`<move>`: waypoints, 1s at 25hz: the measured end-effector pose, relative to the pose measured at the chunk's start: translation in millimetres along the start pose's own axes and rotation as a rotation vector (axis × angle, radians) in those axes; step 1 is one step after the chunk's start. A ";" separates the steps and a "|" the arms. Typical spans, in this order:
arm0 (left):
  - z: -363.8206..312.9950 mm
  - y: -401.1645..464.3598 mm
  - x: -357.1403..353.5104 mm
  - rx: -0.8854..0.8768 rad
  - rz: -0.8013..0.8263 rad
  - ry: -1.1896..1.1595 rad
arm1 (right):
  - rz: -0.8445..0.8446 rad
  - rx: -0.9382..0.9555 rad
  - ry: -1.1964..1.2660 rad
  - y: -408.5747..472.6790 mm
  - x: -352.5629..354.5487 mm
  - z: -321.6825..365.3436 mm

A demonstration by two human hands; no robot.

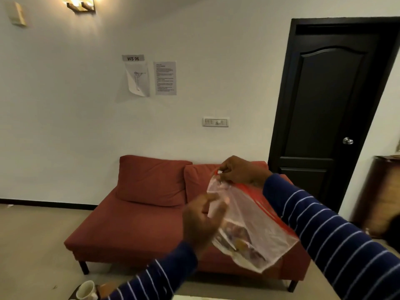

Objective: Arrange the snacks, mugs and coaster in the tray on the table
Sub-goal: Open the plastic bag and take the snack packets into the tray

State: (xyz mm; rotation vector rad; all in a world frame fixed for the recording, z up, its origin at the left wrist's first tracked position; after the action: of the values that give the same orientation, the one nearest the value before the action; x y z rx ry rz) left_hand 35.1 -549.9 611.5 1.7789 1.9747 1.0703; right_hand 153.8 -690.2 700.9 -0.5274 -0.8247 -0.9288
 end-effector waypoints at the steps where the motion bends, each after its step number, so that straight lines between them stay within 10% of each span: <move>1: 7.1 23.1 12.7 0.063 -0.055 0.037 | 0.023 0.057 0.007 -3.3 2.9 6.7; 6: 11.3 105.4 33.5 0.154 0.108 -0.115 | -0.040 0.202 -0.007 1.4 14.4 29.8; 25: -0.5 126.6 39.9 0.079 -0.066 -0.156 | -0.179 0.388 0.275 -4.5 36.1 35.3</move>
State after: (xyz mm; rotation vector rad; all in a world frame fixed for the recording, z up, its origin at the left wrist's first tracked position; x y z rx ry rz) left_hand 119.9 -516.4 707.9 1.7657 1.9907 0.8180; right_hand 148.5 -685.0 751.0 0.0120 -0.7834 -0.9496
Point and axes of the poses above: each hand's wrist, its own y-axis towards the middle knuckle, its own x-axis out of the back of the hand, z = x × y, the point moved 2 cm from there along y, towards the middle knuckle, and after that the axes turned 8 degrees about z, right-handed, at the moved point
